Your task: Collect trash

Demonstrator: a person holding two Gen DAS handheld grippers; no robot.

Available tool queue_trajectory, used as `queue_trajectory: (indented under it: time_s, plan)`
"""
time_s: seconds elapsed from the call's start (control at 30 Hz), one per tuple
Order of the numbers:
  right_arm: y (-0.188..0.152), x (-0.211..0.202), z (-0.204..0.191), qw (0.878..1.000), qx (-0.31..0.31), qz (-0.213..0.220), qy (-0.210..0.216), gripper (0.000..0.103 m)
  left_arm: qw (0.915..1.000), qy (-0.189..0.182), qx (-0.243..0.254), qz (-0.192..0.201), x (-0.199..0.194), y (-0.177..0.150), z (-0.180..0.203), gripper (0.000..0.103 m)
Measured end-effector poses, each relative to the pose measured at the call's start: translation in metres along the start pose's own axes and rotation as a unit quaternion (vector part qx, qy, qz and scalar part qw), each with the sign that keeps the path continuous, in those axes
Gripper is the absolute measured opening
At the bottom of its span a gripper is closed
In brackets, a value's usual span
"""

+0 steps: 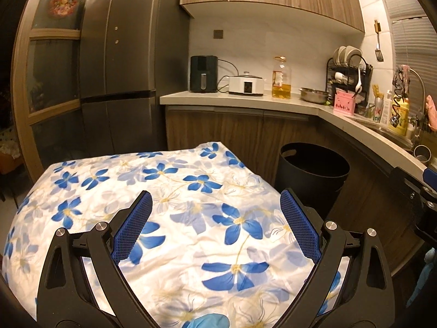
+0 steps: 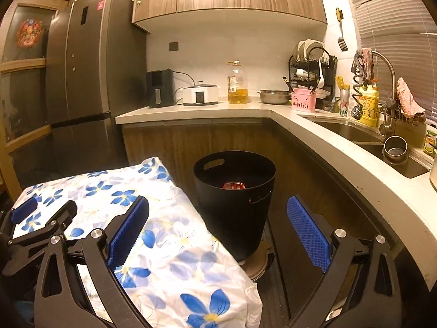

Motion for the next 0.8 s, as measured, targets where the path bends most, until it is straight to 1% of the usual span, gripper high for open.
queue_trajectory:
  time_s: [0.4,0.8]
  plan:
    - [0.003,-0.025,-0.014,1.000,-0.014,0.012,0.016,0.097,0.9998,0.012,-0.008,0.010,-0.026,0.002,-0.009,0.093]
    - [0.006,-0.031,-0.018,1.000,-0.015,0.015,0.018,0.097,0.9998,0.012,-0.006,0.012,-0.031,0.005,-0.009,0.093]
Point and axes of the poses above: each gripper's, at about its wrist camera, not at the fingertips, and x roughly the way its jaws point, z to its right, y to its top, the point moved 2 cm from there along x, roughly the way its jaws point, and after that the axes turned 7 degrees about z, right-handed, at the moved point
